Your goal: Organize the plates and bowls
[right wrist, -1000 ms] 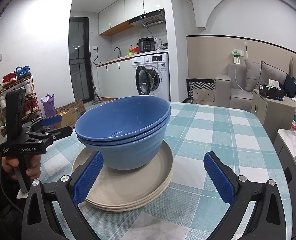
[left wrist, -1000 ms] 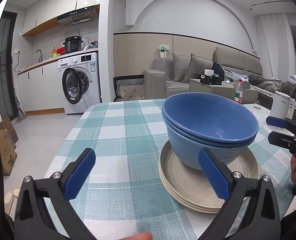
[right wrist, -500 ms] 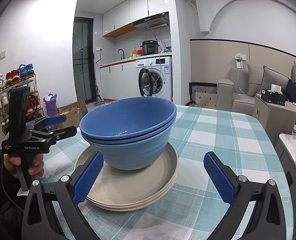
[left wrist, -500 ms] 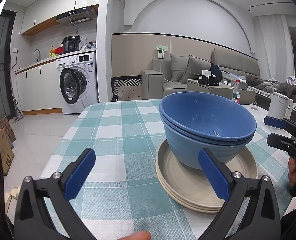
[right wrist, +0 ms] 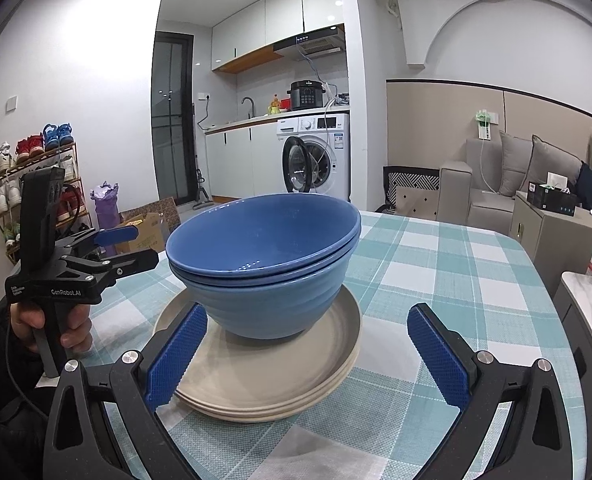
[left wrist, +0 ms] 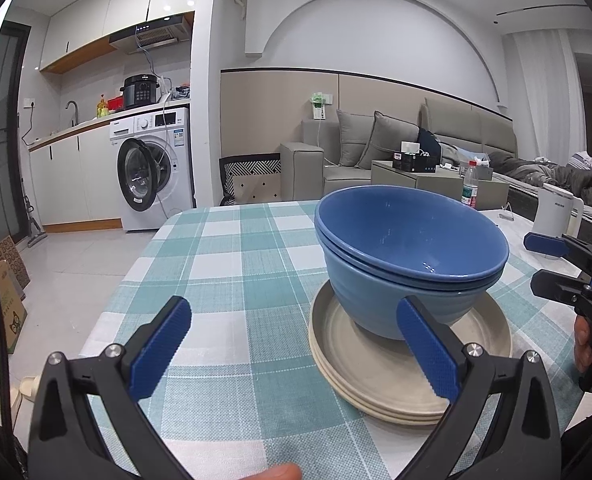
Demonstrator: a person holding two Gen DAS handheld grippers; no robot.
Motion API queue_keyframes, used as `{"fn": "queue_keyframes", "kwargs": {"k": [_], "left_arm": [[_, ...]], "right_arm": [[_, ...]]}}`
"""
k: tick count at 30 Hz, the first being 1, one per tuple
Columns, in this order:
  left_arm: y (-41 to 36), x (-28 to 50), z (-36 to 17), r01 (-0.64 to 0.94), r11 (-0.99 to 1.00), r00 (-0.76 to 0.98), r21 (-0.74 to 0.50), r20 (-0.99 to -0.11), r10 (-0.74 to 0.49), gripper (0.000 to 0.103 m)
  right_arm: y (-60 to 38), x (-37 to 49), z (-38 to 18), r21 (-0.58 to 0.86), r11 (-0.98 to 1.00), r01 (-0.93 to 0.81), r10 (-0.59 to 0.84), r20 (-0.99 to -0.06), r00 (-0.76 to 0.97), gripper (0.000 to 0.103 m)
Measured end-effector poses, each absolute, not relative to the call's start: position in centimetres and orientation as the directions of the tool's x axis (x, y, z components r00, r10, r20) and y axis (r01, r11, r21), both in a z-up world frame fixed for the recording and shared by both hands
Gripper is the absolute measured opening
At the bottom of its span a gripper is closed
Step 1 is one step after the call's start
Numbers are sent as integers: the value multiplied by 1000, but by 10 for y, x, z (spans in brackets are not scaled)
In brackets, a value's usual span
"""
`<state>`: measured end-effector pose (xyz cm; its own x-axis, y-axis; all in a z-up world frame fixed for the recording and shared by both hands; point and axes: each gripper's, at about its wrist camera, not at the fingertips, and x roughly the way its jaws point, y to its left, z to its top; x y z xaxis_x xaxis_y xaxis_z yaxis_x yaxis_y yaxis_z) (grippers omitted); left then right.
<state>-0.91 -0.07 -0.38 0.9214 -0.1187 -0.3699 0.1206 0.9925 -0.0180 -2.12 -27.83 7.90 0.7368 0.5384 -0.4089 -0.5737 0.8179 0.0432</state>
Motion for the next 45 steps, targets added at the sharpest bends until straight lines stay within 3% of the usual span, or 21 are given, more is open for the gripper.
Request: {"fn": "queue_keyframes", "kwargs": {"k": [45], "left_arm": [[-1, -9, -1, 122, 992, 923, -14, -365, -119, 103]], "right_arm": [[-277, -20, 79, 44, 816, -576, 541, -411, 734, 102]]}}
